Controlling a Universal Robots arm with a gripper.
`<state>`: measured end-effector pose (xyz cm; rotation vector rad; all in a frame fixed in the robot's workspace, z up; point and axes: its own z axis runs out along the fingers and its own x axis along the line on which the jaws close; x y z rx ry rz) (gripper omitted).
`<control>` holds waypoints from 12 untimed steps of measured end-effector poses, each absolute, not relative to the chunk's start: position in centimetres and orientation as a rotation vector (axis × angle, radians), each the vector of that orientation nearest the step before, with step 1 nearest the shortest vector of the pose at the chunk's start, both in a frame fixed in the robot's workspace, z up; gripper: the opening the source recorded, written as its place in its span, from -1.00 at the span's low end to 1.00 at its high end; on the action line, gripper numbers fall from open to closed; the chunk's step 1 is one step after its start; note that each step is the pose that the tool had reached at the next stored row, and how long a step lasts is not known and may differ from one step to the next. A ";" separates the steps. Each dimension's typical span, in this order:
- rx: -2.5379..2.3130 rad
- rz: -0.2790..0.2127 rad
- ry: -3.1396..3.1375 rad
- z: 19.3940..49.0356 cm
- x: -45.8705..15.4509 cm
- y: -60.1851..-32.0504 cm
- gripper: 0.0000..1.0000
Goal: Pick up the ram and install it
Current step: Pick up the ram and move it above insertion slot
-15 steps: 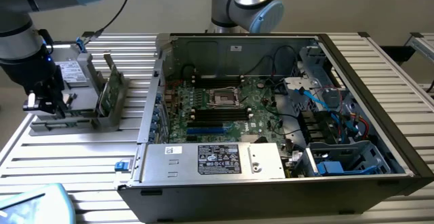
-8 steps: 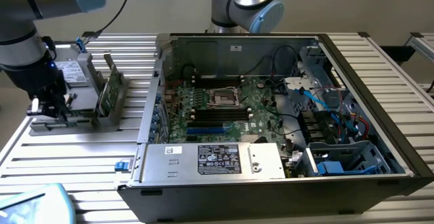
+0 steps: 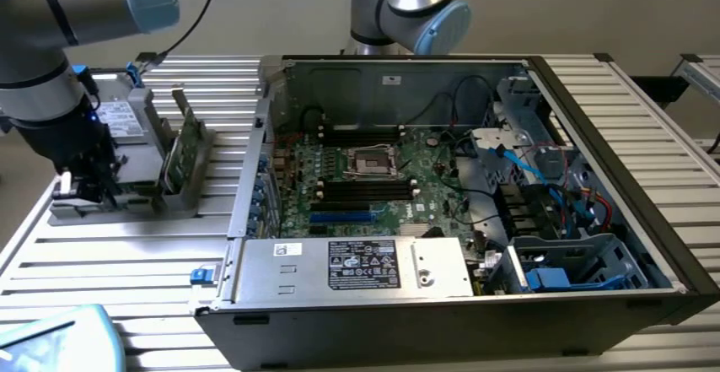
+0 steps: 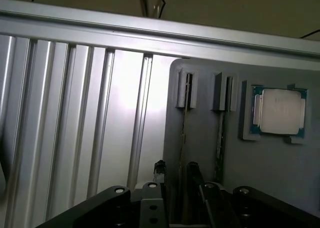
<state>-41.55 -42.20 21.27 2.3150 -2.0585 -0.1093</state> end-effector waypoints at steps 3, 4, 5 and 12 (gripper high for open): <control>2.319 -0.116 -2.061 20.7 -41.6 -42.2 -0.38; 2.322 -0.121 -2.063 20.6 -41.6 -42.2 -0.38; 2.324 -0.126 -2.065 20.5 -41.6 -42.2 -0.38; 2.328 -0.133 -2.068 20.2 -41.6 -42.2 -0.38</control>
